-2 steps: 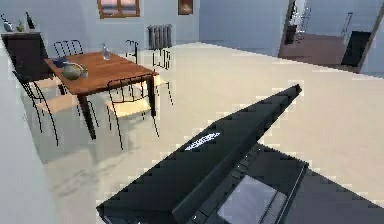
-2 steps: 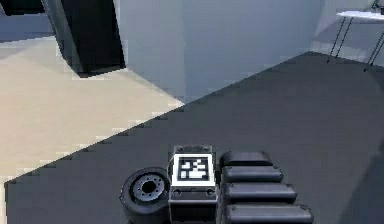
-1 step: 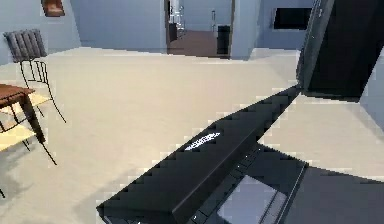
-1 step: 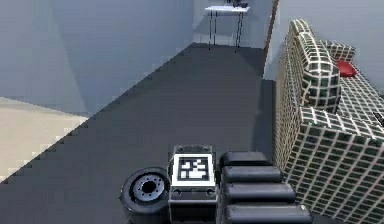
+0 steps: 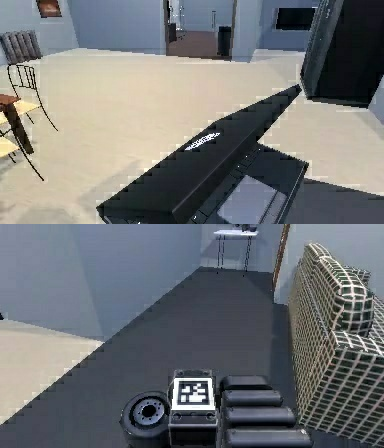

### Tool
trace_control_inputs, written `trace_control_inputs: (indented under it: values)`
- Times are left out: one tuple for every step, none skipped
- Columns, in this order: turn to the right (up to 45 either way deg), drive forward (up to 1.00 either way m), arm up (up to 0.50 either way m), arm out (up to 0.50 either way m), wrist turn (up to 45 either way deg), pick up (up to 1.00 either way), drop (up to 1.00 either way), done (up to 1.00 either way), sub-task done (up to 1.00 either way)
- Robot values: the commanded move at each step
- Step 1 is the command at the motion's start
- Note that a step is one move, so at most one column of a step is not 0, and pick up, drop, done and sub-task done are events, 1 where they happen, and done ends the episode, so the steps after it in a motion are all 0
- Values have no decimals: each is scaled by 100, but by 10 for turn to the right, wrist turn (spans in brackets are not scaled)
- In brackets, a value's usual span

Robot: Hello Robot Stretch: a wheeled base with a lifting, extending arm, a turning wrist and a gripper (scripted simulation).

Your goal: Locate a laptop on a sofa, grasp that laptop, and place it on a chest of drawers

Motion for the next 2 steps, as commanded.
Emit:
trace_control_inputs:
  values:
    - [0, 100, 0, 0, 0, 0, 0, 0, 0]
    - [0, 100, 0, 0, 0, 0, 0, 0, 0]
